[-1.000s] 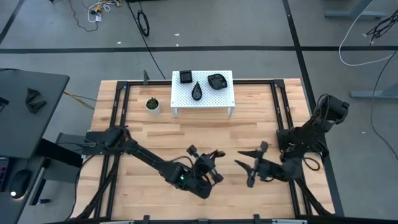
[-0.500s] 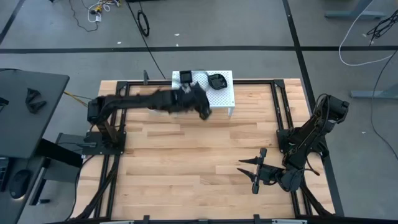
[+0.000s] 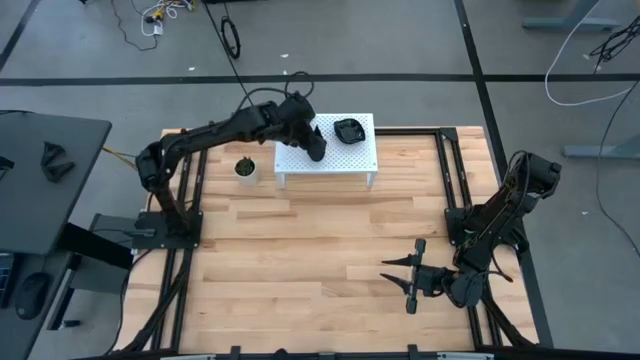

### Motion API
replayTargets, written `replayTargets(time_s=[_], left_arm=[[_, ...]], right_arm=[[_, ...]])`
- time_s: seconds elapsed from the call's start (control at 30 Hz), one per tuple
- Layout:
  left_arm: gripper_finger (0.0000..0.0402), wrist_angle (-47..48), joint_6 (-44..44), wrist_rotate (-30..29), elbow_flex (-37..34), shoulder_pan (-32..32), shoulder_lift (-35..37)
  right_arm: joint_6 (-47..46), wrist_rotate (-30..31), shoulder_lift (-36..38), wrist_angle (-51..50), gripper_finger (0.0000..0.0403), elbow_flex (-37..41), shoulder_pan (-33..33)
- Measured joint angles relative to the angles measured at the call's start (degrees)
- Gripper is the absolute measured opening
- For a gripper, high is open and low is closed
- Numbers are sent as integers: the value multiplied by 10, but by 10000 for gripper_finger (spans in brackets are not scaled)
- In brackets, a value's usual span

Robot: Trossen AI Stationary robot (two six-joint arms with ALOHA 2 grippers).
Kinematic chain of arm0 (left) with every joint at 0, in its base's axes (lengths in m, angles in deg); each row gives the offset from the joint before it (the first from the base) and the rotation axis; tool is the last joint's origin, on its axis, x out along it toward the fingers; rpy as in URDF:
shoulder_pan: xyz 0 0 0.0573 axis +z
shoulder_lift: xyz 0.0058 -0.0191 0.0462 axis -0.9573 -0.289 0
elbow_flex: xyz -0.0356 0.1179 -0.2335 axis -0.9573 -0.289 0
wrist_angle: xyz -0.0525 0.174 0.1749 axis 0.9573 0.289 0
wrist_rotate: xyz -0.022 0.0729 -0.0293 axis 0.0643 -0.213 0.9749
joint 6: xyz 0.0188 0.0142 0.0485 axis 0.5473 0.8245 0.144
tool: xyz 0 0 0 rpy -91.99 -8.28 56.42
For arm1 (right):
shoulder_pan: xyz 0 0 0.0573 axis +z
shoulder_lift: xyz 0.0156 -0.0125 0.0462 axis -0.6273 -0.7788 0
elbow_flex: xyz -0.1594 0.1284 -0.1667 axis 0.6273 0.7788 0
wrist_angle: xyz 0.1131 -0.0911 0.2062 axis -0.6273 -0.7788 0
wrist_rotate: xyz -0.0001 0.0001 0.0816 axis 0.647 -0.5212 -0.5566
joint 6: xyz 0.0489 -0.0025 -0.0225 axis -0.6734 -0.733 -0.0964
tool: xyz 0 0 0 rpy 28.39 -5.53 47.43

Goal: Pick & Place Mini shaped plates
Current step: Stack the black plate on top of the black plate on the shelf

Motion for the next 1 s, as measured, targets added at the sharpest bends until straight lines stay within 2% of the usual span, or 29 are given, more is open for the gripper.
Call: replayTargets(time_s=[0.17,0.57,0.77,1.0], left_arm=[[11,6,1,3,-3,3,0],[15,-1,1,-30,-3,1,-23],[70,0,3,-30,-3,4,-29],[144,2,3,-44,-3,6,5]], right_arm=[[-1,0,0,0,141,0,0],[-2,0,0,0,141,0,0],[-2,-15,0,0,141,0,0],[-6,-15,0,-2,141,0,0]])
